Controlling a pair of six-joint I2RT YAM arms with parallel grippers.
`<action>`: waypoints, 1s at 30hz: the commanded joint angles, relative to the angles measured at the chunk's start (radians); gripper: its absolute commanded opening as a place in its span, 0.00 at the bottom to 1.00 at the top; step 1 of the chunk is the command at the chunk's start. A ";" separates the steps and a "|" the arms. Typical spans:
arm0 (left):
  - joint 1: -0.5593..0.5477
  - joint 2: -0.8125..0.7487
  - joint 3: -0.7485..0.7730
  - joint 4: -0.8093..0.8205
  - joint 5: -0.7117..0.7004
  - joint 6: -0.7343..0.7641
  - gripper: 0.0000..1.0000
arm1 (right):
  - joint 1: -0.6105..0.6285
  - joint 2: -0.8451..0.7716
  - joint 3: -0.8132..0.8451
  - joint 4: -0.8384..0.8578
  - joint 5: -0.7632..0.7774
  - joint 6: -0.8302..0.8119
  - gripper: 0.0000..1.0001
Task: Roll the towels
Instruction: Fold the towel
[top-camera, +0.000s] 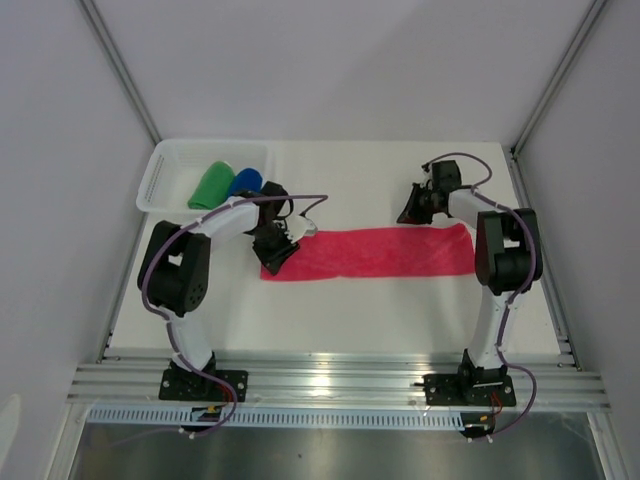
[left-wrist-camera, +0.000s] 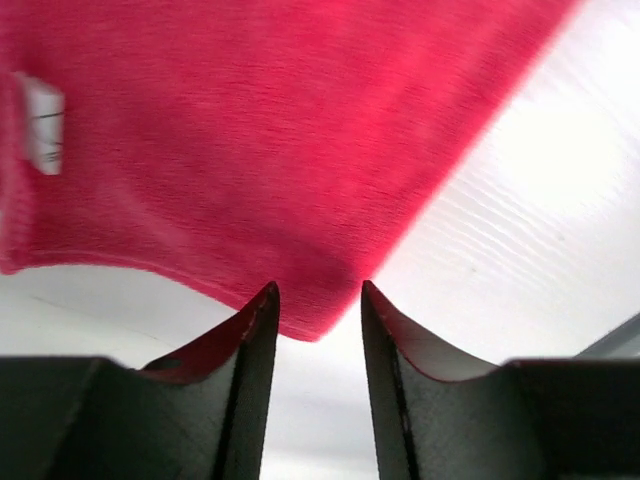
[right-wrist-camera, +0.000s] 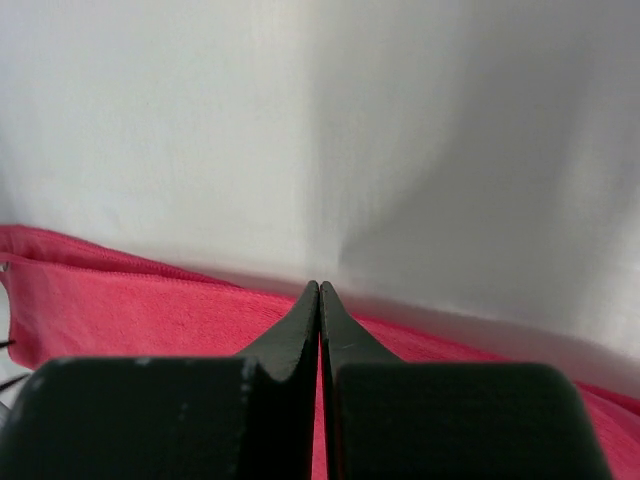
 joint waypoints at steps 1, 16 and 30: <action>-0.032 -0.090 -0.067 -0.015 0.053 0.134 0.43 | -0.085 -0.148 0.012 -0.019 0.037 0.025 0.01; -0.069 -0.035 -0.116 0.048 -0.101 0.183 0.49 | -0.364 -0.464 -0.390 -0.153 0.164 0.062 0.01; -0.075 -0.032 -0.132 0.028 -0.117 0.156 0.01 | -0.457 -0.564 -0.529 -0.165 0.287 0.083 0.42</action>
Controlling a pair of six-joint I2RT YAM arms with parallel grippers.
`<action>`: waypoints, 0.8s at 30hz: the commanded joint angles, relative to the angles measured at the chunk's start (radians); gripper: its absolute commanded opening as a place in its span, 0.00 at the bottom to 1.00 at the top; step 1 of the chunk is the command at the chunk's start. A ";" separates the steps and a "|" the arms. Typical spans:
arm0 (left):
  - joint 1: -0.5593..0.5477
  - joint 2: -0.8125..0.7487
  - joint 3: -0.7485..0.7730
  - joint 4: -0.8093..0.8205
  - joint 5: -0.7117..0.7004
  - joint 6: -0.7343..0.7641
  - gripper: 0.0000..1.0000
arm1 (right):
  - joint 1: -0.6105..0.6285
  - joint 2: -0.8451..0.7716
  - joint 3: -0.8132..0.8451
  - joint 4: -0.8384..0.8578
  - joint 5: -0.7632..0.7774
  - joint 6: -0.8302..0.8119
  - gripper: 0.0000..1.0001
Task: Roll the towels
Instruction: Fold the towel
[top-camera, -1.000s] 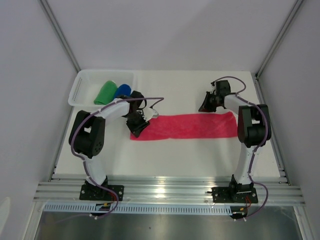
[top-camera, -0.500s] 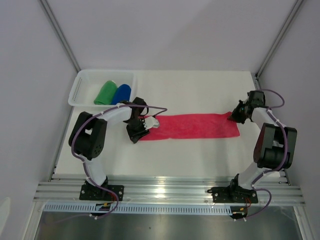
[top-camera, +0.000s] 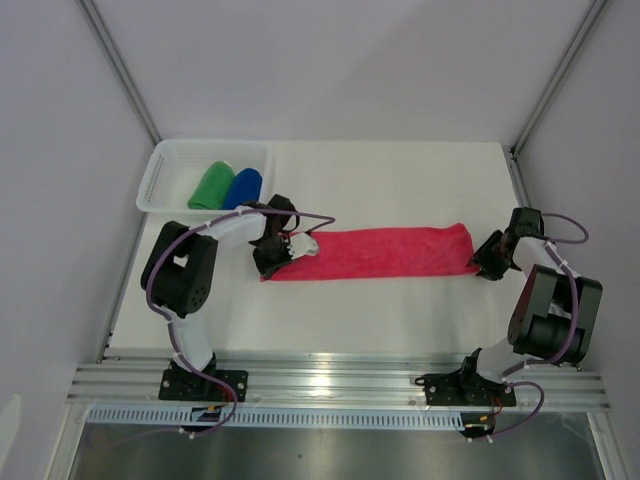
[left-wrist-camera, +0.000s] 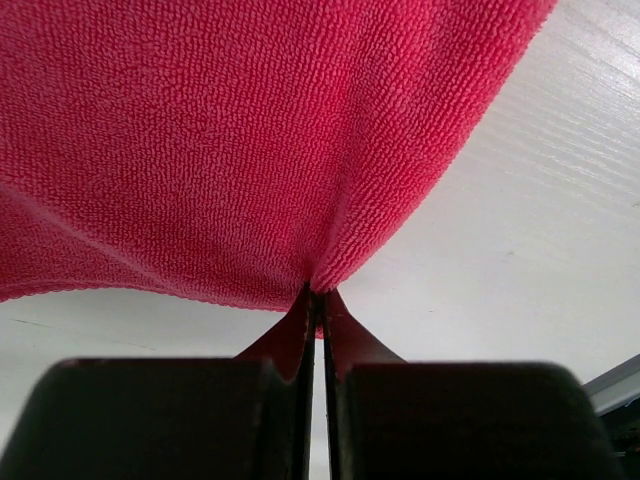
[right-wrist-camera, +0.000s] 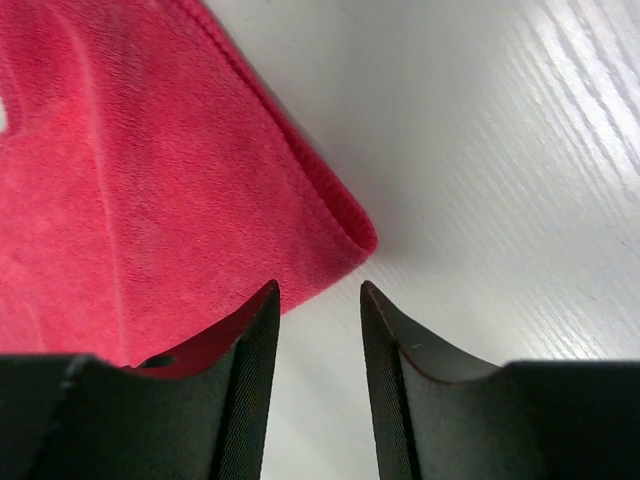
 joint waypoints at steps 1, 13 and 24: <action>-0.007 -0.012 -0.019 -0.002 -0.008 -0.010 0.01 | -0.008 -0.028 -0.022 0.023 0.049 0.011 0.42; -0.004 -0.041 -0.050 -0.011 -0.008 0.007 0.01 | -0.103 -0.011 -0.134 0.148 0.032 0.079 0.00; -0.006 -0.072 -0.047 -0.043 0.089 0.001 0.01 | -0.113 -0.244 -0.235 0.071 0.030 0.102 0.00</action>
